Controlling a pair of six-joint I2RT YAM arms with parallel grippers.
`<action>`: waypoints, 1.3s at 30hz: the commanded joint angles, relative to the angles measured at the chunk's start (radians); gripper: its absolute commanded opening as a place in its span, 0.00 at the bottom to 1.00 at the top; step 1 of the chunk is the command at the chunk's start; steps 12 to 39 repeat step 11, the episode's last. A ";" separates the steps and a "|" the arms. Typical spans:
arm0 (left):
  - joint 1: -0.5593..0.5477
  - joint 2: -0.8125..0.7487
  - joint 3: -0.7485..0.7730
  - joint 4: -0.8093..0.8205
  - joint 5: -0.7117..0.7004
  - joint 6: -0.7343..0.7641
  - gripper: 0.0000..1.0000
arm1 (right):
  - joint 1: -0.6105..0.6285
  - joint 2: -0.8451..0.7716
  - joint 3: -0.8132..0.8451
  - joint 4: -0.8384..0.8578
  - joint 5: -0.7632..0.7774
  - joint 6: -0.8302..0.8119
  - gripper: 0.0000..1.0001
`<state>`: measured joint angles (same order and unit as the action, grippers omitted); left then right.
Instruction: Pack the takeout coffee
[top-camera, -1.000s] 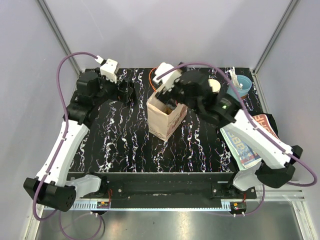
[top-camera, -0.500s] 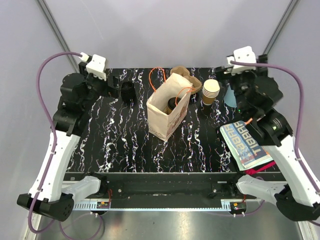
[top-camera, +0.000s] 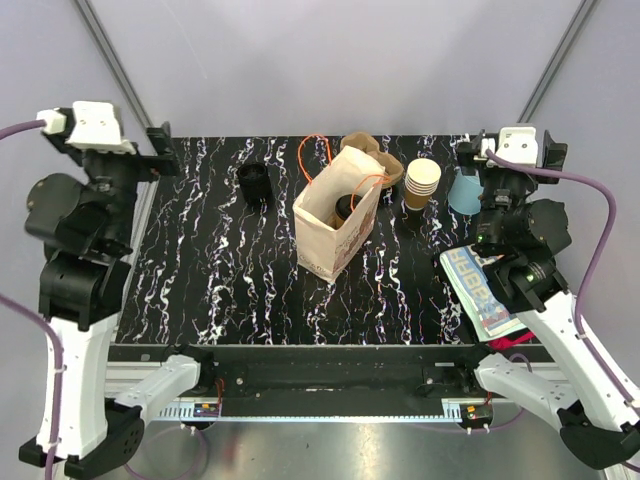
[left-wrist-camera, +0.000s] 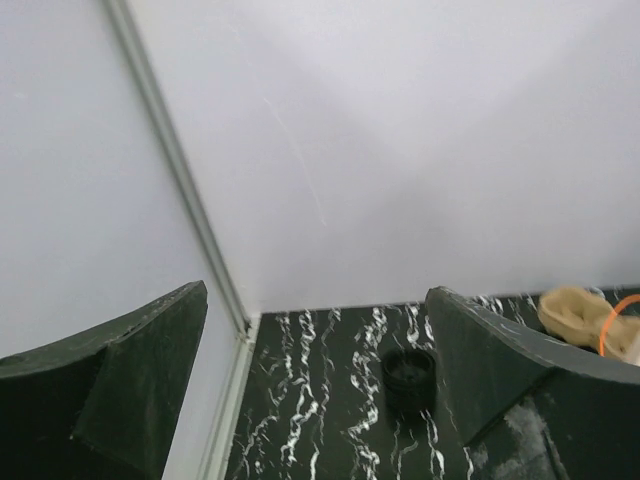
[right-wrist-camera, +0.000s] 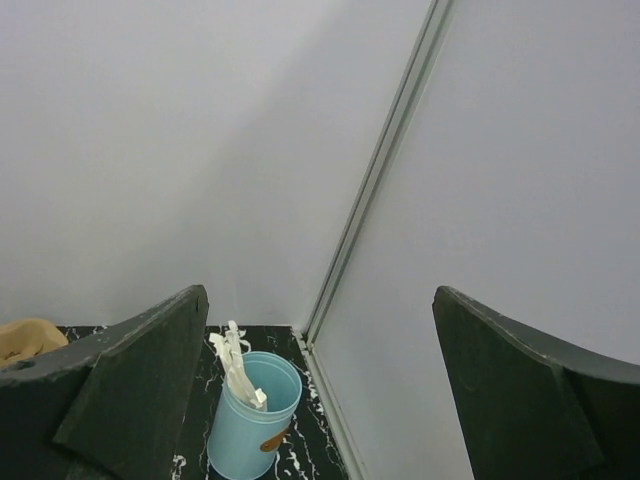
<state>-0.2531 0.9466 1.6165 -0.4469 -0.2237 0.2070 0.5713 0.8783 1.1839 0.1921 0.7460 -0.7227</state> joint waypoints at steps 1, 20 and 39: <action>0.005 -0.019 0.054 0.005 -0.125 0.014 0.99 | -0.007 -0.002 0.017 0.144 0.064 0.000 1.00; 0.005 -0.008 0.082 -0.021 -0.092 -0.015 0.99 | -0.013 0.017 0.075 0.021 0.052 0.100 1.00; 0.005 -0.008 0.082 -0.021 -0.092 -0.015 0.99 | -0.013 0.017 0.075 0.021 0.052 0.100 1.00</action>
